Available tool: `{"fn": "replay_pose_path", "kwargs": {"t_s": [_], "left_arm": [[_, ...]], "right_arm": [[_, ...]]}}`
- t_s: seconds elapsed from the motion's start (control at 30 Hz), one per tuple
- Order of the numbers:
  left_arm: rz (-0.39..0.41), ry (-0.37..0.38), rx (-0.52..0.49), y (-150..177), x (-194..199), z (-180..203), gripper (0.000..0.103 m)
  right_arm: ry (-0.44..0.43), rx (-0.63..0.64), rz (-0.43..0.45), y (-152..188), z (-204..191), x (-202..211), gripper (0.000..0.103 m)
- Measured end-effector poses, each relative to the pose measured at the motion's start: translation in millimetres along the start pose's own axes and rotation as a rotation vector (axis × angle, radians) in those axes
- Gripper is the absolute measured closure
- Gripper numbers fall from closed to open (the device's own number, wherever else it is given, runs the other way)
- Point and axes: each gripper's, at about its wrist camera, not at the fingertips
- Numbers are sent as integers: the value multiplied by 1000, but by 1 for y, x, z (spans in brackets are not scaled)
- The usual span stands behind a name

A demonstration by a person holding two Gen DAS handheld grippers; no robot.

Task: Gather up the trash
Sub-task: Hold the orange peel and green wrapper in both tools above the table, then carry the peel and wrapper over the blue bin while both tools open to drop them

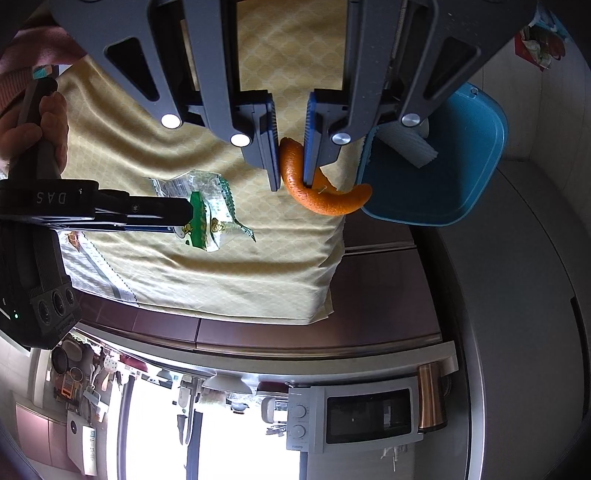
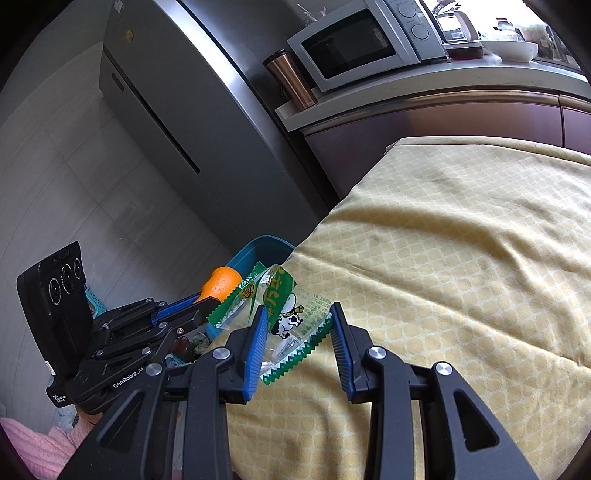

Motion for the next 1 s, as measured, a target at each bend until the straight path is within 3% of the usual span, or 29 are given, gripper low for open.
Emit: {"fn": "replay_pose_path", "kwargs": {"t_s": [0.53,1.0], "left_arm": [[0,-25,24,1,-1,-12,91],[-9,-108,83,2,-9,-50,91]], "right_arm": [[-20,14,-29,-5,-9,-15,71],[-26,55,-73,-20,-22,-46,71]]}}
Point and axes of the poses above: each gripper's, at about its wrist camera, not at the fingertips, and x roughly against the way its jaws point, z to its right, y to its underside, and after that the axes turned 9 degrees about -y, right-handed
